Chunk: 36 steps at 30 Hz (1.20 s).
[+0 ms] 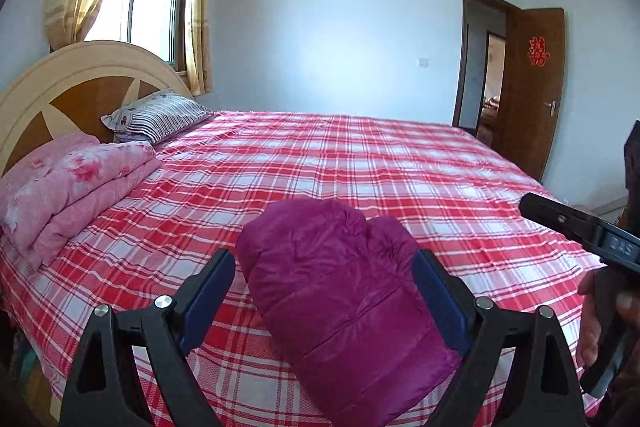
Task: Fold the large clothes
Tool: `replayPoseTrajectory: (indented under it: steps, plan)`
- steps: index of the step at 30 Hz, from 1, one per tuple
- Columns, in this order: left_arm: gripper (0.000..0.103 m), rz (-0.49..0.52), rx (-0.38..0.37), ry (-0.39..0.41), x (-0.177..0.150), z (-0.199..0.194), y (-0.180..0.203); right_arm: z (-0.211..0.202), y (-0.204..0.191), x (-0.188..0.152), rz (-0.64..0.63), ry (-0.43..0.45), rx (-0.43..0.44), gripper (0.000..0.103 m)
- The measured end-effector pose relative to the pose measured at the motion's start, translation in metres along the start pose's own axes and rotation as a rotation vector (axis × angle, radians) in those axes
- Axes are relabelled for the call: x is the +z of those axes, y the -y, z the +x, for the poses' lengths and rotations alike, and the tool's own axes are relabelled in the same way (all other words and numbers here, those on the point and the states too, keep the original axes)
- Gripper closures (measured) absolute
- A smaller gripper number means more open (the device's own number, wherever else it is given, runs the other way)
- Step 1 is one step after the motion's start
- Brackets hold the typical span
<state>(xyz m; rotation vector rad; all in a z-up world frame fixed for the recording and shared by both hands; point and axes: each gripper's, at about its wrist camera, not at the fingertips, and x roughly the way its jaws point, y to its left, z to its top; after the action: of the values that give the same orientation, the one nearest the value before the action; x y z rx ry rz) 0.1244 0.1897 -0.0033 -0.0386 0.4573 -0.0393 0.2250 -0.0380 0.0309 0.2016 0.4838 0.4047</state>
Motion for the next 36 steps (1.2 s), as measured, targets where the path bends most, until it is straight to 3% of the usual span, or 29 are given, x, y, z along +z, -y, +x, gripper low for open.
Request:
replayPoseTrajectory:
  steps: [21, 36]
  plan:
    - [0.012, -0.011, -0.026, 0.038, 0.003, -0.011, 0.000, -0.039, -0.024, 0.002, -0.047, 0.068, -0.004, 0.002]
    - [0.012, -0.015, -0.012, 0.028, 0.003, -0.008, -0.001, -0.043, -0.028, -0.001, -0.054, 0.079, 0.002, 0.001]
